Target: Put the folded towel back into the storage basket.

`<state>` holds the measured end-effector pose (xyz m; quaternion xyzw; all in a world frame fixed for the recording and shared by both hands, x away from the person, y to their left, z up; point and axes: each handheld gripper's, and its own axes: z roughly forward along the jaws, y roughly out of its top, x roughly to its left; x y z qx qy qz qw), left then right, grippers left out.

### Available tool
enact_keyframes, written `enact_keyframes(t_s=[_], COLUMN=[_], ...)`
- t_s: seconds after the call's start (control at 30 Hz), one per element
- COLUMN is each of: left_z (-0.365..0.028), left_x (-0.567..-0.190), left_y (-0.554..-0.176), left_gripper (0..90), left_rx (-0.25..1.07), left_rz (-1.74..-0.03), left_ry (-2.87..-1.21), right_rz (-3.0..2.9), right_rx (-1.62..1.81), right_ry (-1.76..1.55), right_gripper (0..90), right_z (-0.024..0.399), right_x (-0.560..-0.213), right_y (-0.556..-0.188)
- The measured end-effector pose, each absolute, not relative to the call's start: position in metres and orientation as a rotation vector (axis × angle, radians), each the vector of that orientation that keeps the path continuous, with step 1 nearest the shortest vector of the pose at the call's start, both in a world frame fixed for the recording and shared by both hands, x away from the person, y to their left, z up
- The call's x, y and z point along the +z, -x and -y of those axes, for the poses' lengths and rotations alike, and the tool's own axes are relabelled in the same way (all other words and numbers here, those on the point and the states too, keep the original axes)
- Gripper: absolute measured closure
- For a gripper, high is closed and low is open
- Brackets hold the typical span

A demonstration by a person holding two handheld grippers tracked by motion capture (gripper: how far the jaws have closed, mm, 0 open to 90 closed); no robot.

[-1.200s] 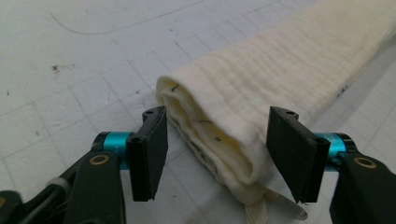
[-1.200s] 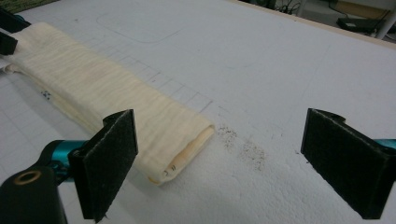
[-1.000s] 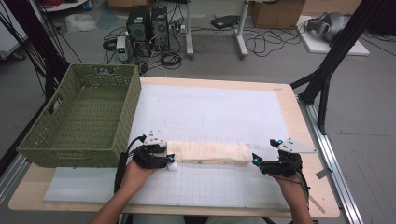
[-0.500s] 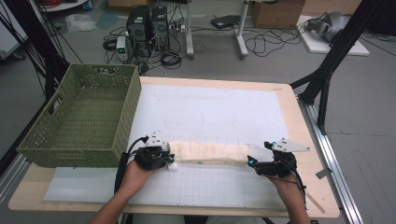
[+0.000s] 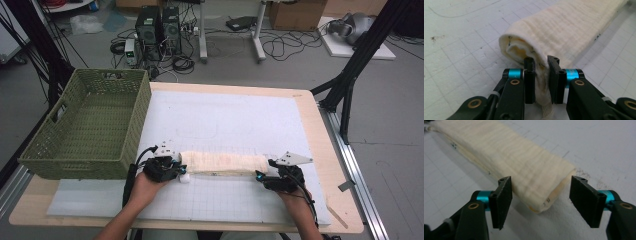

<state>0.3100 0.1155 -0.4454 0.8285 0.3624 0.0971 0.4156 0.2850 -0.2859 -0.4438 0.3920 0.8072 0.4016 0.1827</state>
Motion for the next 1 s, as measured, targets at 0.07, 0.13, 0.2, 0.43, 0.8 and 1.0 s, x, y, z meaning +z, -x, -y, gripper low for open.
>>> enact_keyframes(t_s=[0.07, 0.13, 0.2, 0.43, 0.8, 1.0], left_z=[-0.116, -0.116, -0.116, -0.116, -0.116, -0.117], left_x=[-0.445, -0.445, -0.446, -0.446, -0.446, -0.446], left_y=[-0.310, -0.310, -0.310, -0.311, -0.311, -0.310], left_gripper=[76.9, 76.9, 76.8, 76.5, 76.2, 76.2], left_rx=[0.243, 0.242, 0.241, 0.238, 0.240, 0.238], left_rz=[-0.910, -0.908, -0.909, -0.910, -0.910, -0.911], left_ry=[-2.082, -2.082, -2.080, -2.077, -2.076, -2.073], right_rz=[-2.304, -2.330, -2.334, -2.337, -2.203, -2.276], right_rx=[1.085, 1.047, 1.060, 1.132, 1.190, 1.119], right_ry=[-1.117, -1.098, -1.113, -1.117, -1.202, -1.198], right_gripper=[38.2, 41.2, 42.0, 43.3, 45.6, 56.2], right_z=[0.285, 0.284, 0.285, 0.288, 0.294, 0.289], right_x=[-0.447, -0.449, -0.451, -0.447, -0.439, -0.449], right_y=[-0.286, -0.286, -0.287, -0.286, -0.288, -0.290])
